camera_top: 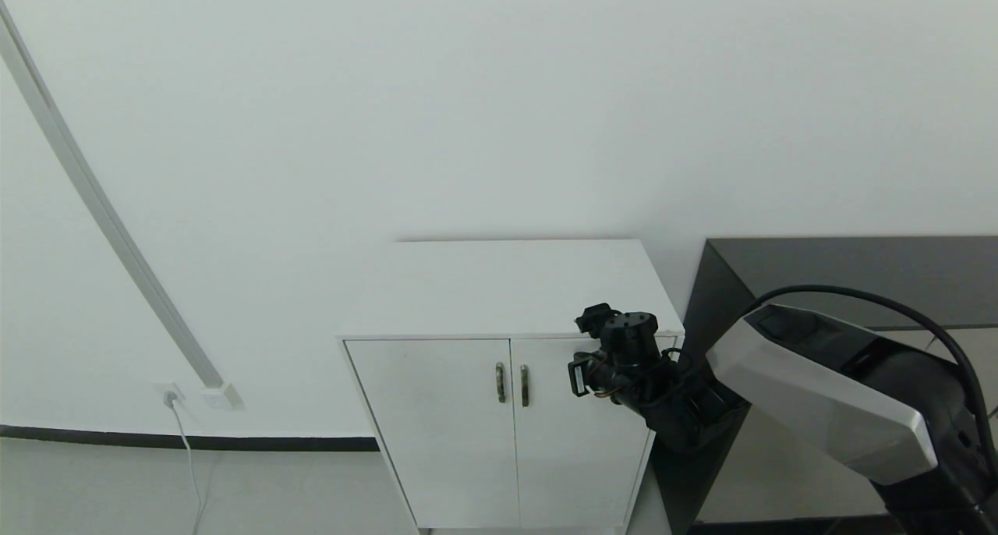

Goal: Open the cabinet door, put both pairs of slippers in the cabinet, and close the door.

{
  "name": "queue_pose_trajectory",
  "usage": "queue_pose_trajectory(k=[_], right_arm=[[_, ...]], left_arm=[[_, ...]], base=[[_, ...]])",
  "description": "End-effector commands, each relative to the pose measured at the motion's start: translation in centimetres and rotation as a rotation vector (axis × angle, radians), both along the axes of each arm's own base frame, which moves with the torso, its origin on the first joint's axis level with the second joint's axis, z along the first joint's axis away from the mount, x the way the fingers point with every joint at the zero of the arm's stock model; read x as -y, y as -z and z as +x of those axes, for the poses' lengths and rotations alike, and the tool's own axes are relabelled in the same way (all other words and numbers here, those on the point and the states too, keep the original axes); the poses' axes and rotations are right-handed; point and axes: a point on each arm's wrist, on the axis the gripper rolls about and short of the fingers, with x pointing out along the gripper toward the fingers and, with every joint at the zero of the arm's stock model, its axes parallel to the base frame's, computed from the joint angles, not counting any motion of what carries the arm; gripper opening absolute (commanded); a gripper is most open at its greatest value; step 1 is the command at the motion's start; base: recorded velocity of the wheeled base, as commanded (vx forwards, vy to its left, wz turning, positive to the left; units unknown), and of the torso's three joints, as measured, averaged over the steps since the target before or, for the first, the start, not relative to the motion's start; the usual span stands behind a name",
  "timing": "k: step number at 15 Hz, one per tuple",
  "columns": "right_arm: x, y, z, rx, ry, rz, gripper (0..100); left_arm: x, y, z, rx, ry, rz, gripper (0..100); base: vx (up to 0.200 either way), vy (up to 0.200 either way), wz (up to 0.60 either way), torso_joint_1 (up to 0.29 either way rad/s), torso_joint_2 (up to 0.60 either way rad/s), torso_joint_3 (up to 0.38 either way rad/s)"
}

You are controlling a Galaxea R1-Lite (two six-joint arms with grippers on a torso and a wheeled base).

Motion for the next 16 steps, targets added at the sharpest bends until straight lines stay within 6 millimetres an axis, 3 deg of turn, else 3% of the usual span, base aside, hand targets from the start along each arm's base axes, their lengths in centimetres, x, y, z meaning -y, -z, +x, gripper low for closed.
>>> queue_pose_trajectory(k=[1, 16], right_arm=[[0.0, 0.06, 0.06, 0.001, 0.001, 0.001, 0], [0.38, -0.06, 0.83, 0.008, 0.015, 0.004, 0]], left_arm=[[0.0, -0.01, 0.01, -0.001, -0.001, 0.0, 0], [0.0, -0.01, 0.01, -0.001, 0.001, 0.0, 0]], base=[[0.0, 0.0, 0.0, 0.0, 0.0, 0.0], [0.0, 0.0, 0.0, 0.0, 0.0, 0.0]])
